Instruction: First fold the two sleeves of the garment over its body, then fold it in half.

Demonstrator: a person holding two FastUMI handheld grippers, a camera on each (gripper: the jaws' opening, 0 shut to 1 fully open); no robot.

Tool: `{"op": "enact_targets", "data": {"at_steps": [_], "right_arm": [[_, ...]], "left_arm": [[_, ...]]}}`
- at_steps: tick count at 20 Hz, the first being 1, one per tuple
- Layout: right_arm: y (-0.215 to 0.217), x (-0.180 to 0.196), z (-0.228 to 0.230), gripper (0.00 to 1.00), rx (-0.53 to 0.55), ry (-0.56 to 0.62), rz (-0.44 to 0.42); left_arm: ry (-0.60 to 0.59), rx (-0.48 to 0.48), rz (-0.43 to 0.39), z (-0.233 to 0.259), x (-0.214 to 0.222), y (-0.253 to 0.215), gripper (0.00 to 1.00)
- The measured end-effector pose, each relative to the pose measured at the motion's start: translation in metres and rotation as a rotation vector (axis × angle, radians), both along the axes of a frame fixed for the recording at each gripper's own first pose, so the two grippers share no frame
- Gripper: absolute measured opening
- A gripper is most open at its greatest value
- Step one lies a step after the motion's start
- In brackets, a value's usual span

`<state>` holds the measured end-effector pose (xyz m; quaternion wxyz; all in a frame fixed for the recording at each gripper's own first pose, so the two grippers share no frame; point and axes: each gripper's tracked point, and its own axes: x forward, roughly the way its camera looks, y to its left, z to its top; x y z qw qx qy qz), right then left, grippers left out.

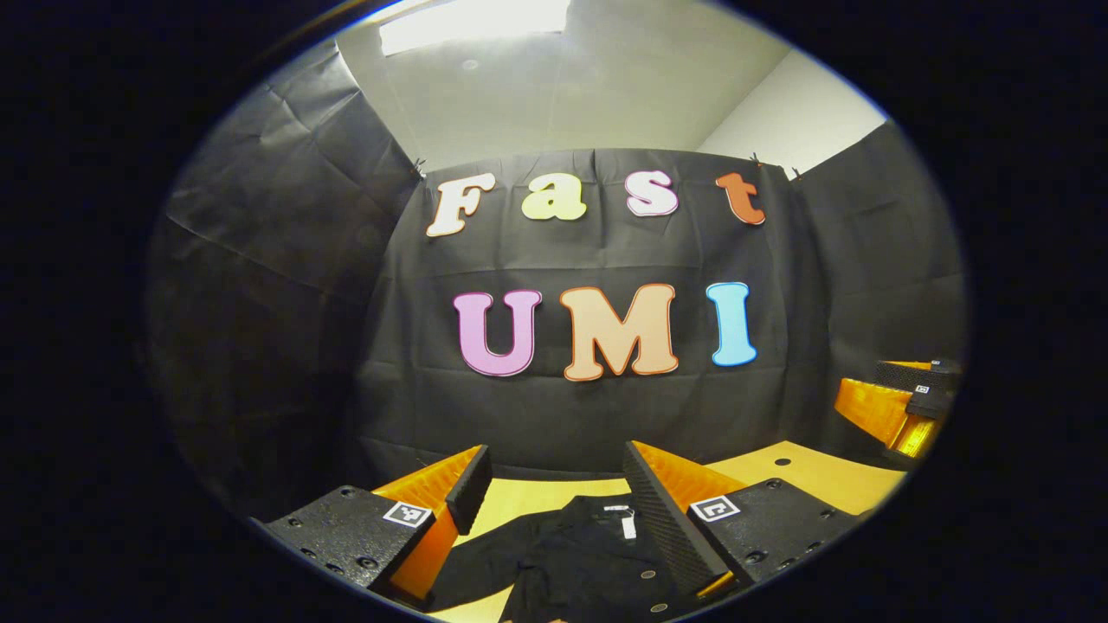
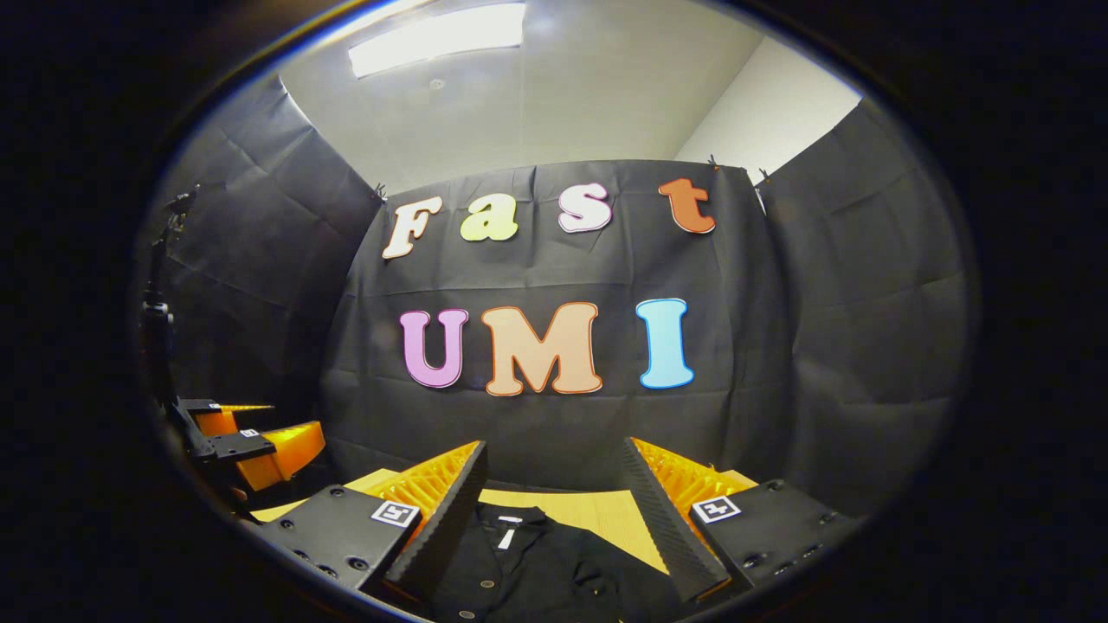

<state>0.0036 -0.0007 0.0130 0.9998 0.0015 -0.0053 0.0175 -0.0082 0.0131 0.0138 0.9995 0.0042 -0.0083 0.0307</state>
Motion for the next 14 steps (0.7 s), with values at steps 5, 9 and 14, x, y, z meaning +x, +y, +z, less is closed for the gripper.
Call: {"op": "enact_targets", "data": {"at_steps": [5, 9, 14], "right_arm": [[0.000, 0.006, -0.002, 0.97, 0.009, 0.002, 0.017], [0.004, 0.005, -0.005, 0.96, 0.007, 0.006, 0.029], [0.007, 0.003, -0.003, 0.98, 0.005, -0.004, 0.046]], "left_arm": [[0.021, 0.012, 0.054, -0.006, -0.007, 0.015, 0.93], [0.026, 0.029, 0.077, -0.007, -0.012, 0.023, 0.90], [0.032, 0.020, 0.083, -0.009, -0.016, 0.024, 0.92]]}}
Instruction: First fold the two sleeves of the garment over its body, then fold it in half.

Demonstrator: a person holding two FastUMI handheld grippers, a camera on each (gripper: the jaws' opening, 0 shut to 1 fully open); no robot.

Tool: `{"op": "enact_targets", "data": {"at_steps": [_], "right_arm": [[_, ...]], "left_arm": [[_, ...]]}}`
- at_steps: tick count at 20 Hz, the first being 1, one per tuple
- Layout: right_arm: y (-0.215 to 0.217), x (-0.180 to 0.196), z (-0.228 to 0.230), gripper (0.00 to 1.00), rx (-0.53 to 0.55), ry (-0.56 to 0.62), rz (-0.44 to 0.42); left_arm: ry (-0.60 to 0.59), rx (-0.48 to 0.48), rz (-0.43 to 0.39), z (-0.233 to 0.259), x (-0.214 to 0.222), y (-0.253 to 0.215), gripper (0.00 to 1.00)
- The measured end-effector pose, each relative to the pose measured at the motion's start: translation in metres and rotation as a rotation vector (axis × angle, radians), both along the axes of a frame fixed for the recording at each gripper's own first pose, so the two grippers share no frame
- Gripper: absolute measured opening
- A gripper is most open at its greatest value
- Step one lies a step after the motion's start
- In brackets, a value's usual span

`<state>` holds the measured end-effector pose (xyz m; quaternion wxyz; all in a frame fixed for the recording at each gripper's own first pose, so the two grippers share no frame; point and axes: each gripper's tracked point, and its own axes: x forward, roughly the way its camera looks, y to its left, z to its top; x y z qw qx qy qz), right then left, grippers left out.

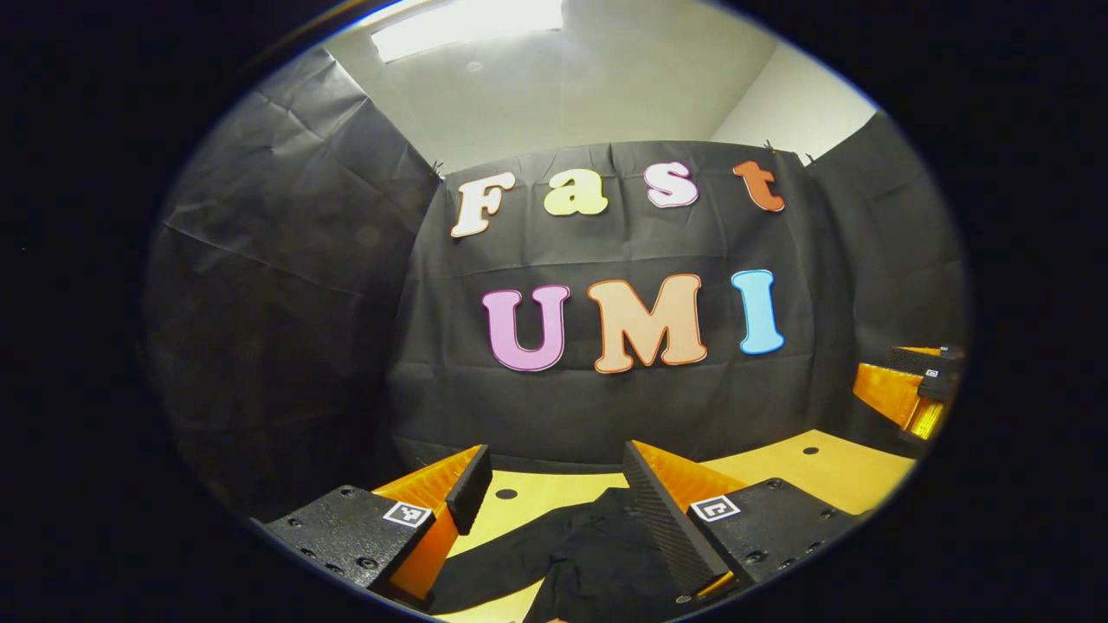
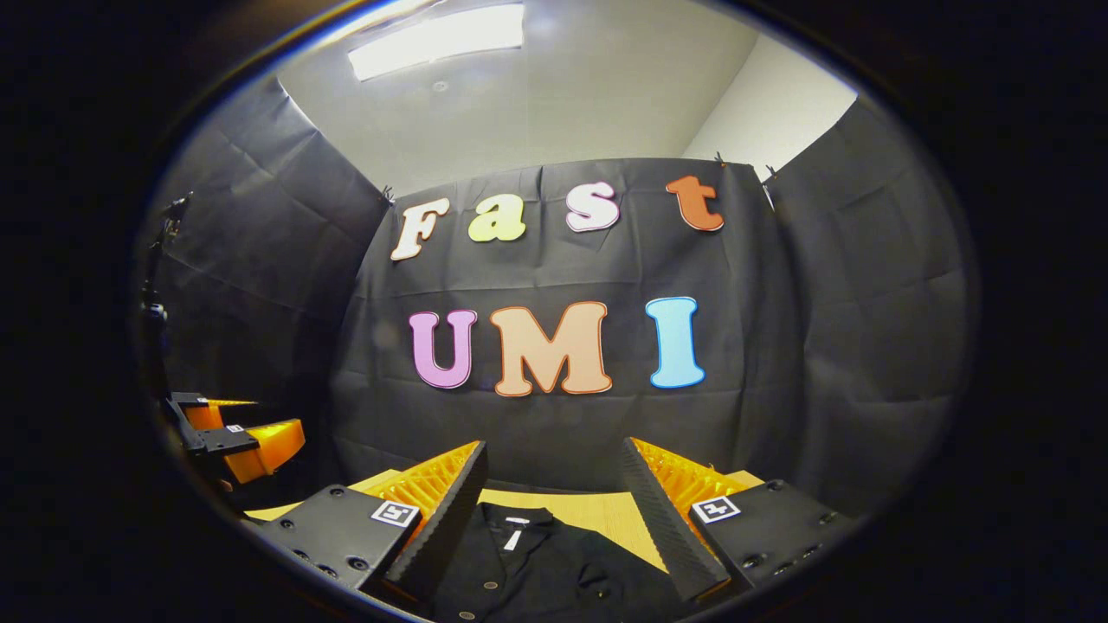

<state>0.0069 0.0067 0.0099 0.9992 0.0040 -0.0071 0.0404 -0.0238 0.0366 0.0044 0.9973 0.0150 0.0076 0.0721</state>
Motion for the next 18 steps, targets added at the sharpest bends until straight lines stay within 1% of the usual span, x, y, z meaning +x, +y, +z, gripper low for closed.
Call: {"op": "enact_targets", "data": {"at_steps": [2, 3, 4, 9, 13, 14, 18], "right_arm": [[0.002, -0.003, 0.001, 0.96, -0.001, -0.007, 0.008], [0.002, -0.003, 0.001, 0.96, -0.003, -0.012, 0.009], [0.003, -0.003, 0.001, 0.96, -0.004, -0.012, 0.010], [0.010, -0.004, -0.002, 0.98, -0.003, -0.004, 0.030], [0.013, -0.006, -0.006, 0.98, -0.019, 0.008, 0.050], [0.013, -0.006, -0.007, 0.96, -0.026, 0.010, 0.051], [0.004, -0.006, -0.010, 0.98, -0.043, 0.015, 0.047]], "left_arm": [[0.007, 0.000, 0.005, -0.003, -0.002, 0.002, 0.93], [0.009, 0.002, 0.008, -0.004, -0.003, 0.003, 0.87], [0.010, 0.004, 0.011, -0.003, -0.003, 0.005, 0.87], [0.005, 0.014, 0.024, -0.001, -0.009, 0.012, 0.93], [0.007, 0.009, 0.013, -0.003, -0.010, 0.007, 0.98], [0.006, 0.009, 0.011, -0.003, -0.011, 0.006, 0.98], [0.011, 0.009, 0.016, -0.003, -0.014, 0.006, 0.98]]}}
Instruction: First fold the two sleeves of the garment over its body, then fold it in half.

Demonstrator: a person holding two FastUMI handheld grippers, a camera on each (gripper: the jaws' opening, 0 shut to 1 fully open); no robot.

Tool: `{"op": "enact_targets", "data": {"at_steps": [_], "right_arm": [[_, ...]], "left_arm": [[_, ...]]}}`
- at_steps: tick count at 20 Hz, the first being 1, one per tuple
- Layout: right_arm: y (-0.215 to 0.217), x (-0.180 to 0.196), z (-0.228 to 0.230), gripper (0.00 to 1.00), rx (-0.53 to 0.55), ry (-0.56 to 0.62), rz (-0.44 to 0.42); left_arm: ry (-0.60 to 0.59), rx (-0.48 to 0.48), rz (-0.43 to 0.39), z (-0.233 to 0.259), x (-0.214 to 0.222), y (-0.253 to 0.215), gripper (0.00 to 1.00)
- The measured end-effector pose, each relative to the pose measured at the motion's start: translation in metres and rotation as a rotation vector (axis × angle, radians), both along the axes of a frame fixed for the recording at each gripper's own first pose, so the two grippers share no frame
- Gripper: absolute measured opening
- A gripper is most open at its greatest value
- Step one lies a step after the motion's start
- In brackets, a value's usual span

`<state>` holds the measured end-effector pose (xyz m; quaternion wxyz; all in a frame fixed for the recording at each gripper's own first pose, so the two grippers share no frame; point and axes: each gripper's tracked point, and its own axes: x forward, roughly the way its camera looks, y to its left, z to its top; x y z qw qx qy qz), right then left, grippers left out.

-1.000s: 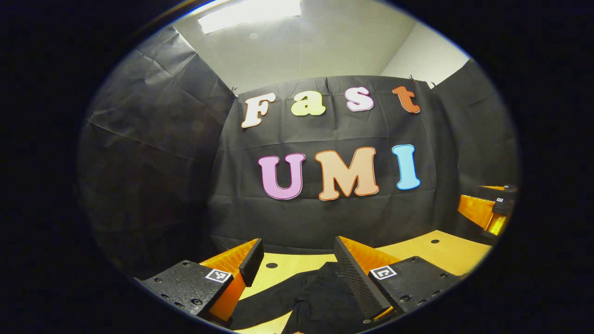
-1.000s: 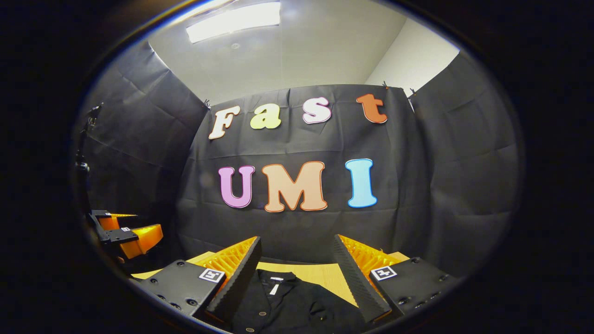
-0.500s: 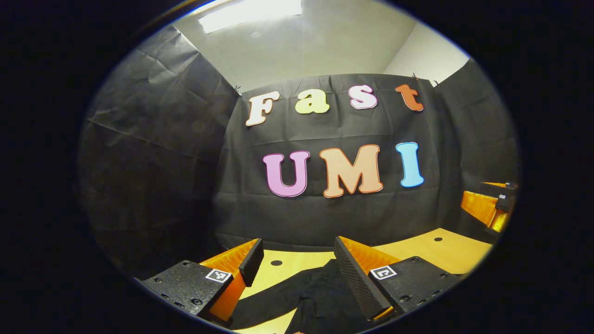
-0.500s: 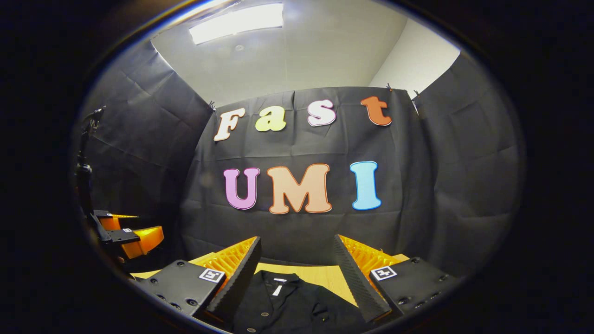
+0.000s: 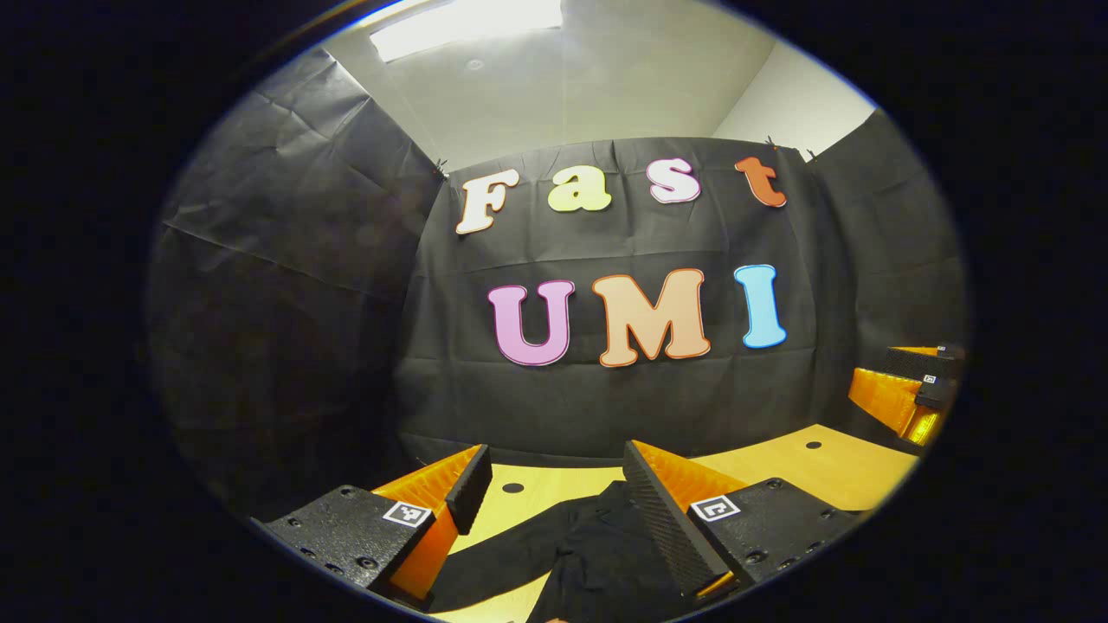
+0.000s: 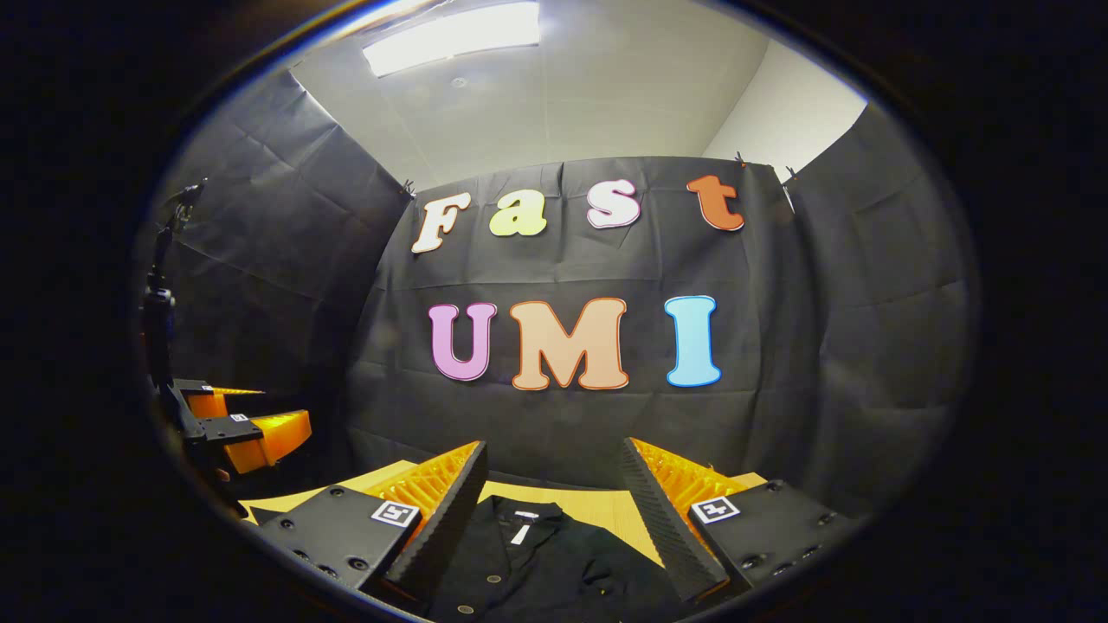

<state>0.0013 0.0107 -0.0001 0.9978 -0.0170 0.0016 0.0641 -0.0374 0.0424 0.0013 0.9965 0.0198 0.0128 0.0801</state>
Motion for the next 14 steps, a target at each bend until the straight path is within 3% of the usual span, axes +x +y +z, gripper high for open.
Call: {"op": "enact_targets", "data": {"at_steps": [14], "right_arm": [[-0.121, 0.005, -0.050, 0.98, -0.134, 0.120, -0.127]], "left_arm": [[0.016, 0.000, 0.015, -0.003, -0.002, -0.025, 0.98]]}}
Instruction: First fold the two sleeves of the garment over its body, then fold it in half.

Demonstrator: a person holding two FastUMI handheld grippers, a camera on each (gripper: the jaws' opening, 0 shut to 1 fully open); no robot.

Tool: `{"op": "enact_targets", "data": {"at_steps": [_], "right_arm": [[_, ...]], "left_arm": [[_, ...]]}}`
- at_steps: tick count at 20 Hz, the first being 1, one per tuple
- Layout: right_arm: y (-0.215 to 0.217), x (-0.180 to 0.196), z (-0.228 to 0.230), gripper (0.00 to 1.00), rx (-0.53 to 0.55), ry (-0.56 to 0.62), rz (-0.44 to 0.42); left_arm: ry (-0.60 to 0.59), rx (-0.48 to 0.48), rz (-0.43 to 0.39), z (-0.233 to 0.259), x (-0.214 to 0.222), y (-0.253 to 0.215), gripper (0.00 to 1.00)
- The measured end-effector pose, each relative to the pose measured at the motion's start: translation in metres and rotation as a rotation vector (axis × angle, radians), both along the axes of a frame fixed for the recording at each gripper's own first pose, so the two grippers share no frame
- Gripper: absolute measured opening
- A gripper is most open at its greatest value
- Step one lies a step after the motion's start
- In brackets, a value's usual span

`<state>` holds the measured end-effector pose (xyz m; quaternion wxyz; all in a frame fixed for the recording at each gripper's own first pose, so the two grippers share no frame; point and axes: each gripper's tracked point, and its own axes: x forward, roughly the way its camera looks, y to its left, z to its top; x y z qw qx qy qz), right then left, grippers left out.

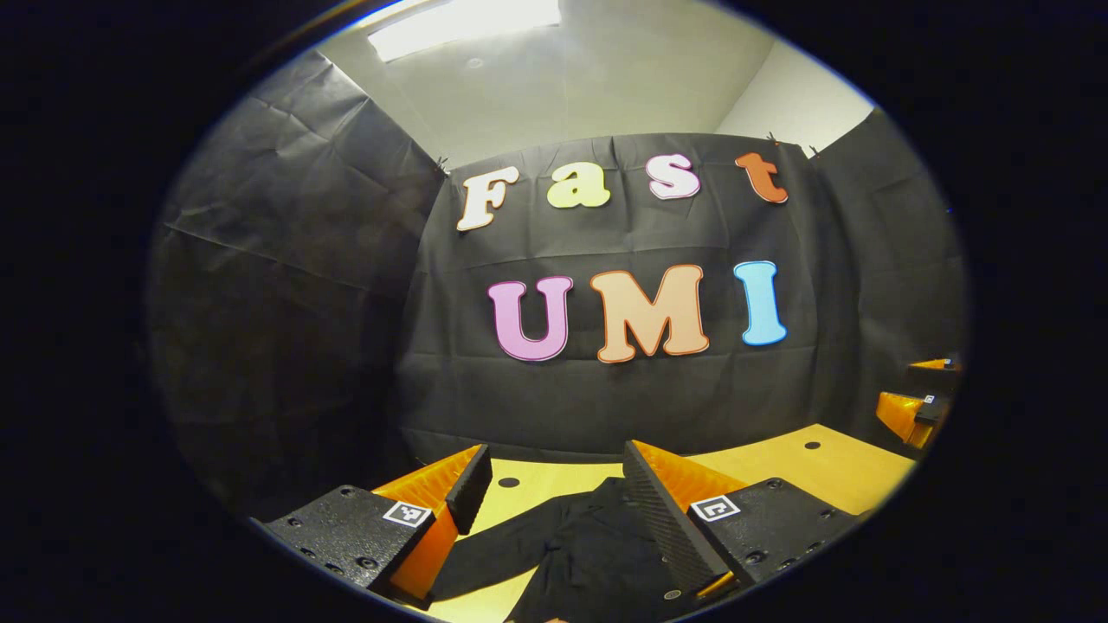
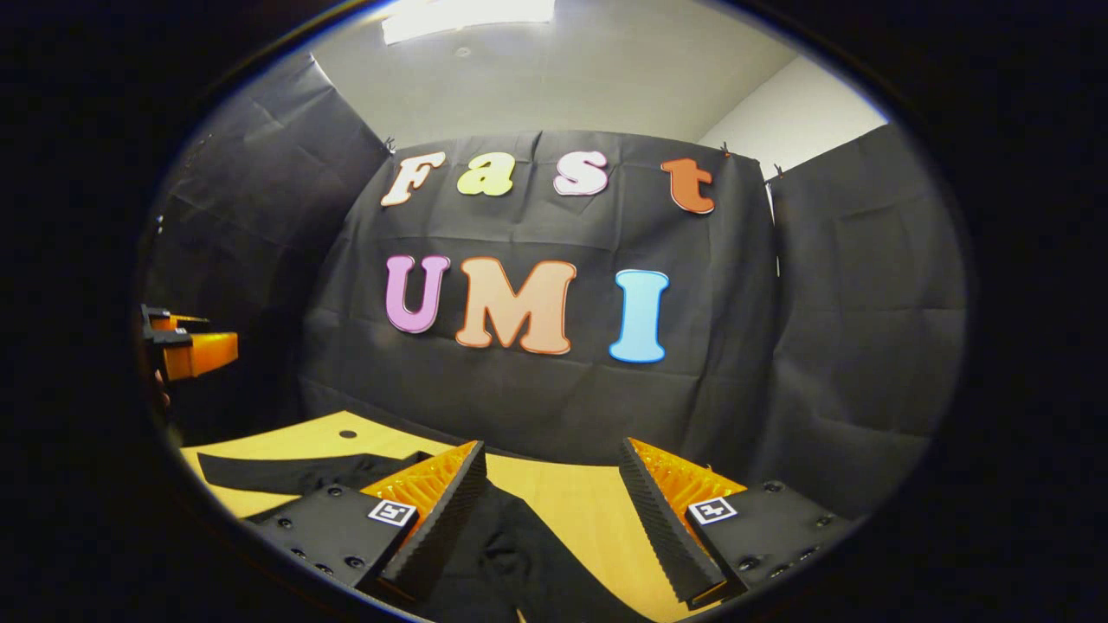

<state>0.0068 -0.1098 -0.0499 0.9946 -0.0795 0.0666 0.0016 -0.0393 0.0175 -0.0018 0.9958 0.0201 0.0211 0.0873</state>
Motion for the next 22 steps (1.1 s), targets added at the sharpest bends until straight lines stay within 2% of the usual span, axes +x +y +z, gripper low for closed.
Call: {"op": "enact_targets", "data": {"at_steps": [4, 13, 14, 17, 22], "right_arm": [[-0.031, -0.004, -0.035, 0.98, -0.026, 0.100, -0.009], [-0.093, -0.032, -0.143, 0.98, -0.126, 0.404, -0.003], [-0.099, -0.036, -0.152, 0.98, -0.132, 0.436, 0.000], [-0.115, -0.047, -0.185, 1.00, -0.142, 0.535, 0.007], [-0.136, -0.079, -0.245, 0.99, -0.148, 0.777, 0.028]], "left_arm": [[0.009, 0.011, 0.001, -0.002, -0.001, -0.009, 0.98], [0.040, 0.018, 0.015, -0.012, -0.007, -0.033, 0.98], [0.044, 0.018, 0.016, -0.014, -0.007, -0.037, 0.93], [0.056, 0.020, 0.023, -0.018, -0.009, -0.047, 0.93], [0.075, 0.028, 0.040, -0.023, -0.014, -0.063, 0.93]]}}
